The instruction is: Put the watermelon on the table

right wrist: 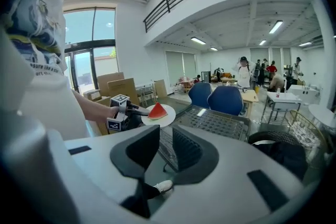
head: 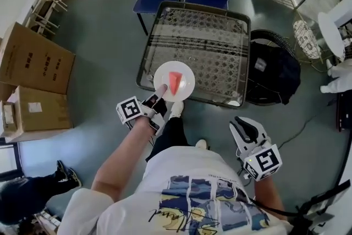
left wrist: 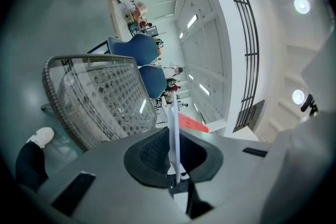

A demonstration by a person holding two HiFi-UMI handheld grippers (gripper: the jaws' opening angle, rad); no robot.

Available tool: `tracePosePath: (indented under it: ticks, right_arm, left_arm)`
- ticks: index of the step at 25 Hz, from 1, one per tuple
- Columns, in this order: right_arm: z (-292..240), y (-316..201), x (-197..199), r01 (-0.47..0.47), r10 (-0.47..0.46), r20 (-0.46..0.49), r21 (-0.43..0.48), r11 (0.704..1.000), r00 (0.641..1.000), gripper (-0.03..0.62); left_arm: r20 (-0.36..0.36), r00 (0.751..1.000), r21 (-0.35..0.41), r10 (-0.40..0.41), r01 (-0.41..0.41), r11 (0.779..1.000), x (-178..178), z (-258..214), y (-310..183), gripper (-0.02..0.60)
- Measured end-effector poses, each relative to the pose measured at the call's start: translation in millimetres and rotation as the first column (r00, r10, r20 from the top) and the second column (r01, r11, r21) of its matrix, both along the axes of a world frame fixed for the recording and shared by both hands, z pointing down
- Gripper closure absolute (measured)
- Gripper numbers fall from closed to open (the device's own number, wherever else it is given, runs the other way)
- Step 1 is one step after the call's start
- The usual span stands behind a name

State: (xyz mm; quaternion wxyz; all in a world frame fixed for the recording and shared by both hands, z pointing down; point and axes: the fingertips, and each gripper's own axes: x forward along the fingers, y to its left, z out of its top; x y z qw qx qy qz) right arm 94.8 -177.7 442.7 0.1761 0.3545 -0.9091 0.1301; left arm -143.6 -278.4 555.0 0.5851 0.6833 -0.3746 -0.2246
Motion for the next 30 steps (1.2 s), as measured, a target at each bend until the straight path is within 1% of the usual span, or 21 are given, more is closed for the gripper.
tracePosePath:
  ticks: [3, 5, 8, 10, 13, 17, 21, 24, 30]
  right_arm:
    - [6, -46, -14, -0.072, 0.072, -0.026, -0.035, 0.997, 0.997, 0.517]
    - [5, -73, -28, -0.094, 0.092, -0.057, -0.043, 0.995, 0.994, 0.517]
    - [4, -110, -45, -0.133, 0.130, -0.066, -0.058, 0.989, 0.989, 0.517]
    - [8, -128, -53, -0.164, 0.159, -0.073, -0.075, 0.984, 0.985, 0.517]
    - [12, -144, -57, -0.215, 0.205, -0.106, -0.099, 0.972, 0.973, 0.517]
    - [17, -150, -55, -0.286, 0.266, -0.153, -0.133, 0.949, 0.952, 0.517]
    - [23, -154, -54, -0.337, 0.306, -0.187, -0.162, 0.928, 0.933, 0.517]
    - [24, -156, -54, -0.365, 0.331, -0.196, -0.176, 0.914, 0.923, 0.517]
    - [26, -156, -54, -0.397, 0.361, -0.201, -0.186, 0.899, 0.911, 0.517]
  left_arm:
    - [0.043, 0.998, -0.043, 0.037, -0.035, 0.998, -21, 35, -59, 0.555]
    - [0.057, 0.997, -0.061, 0.060, -0.056, 0.997, -33, 55, -97, 0.555]
    - [0.080, 0.992, -0.081, 0.093, -0.087, 0.993, -48, 84, -154, 0.555]
    - [0.091, 0.989, -0.100, 0.116, -0.107, 0.989, -55, 104, -188, 0.554]
    - [0.100, 0.984, -0.132, 0.146, -0.132, 0.982, -58, 135, -225, 0.554]
    - [0.114, 0.978, -0.177, 0.173, -0.152, 0.973, -60, 170, -258, 0.554]
    - [0.124, 0.975, -0.216, 0.186, -0.157, 0.964, -64, 197, -282, 0.554]
    - [0.126, 0.973, -0.236, 0.193, -0.160, 0.958, -67, 210, -292, 0.554]
    - [0.148, 0.962, -0.258, 0.230, -0.187, 0.948, -68, 226, -301, 0.554]
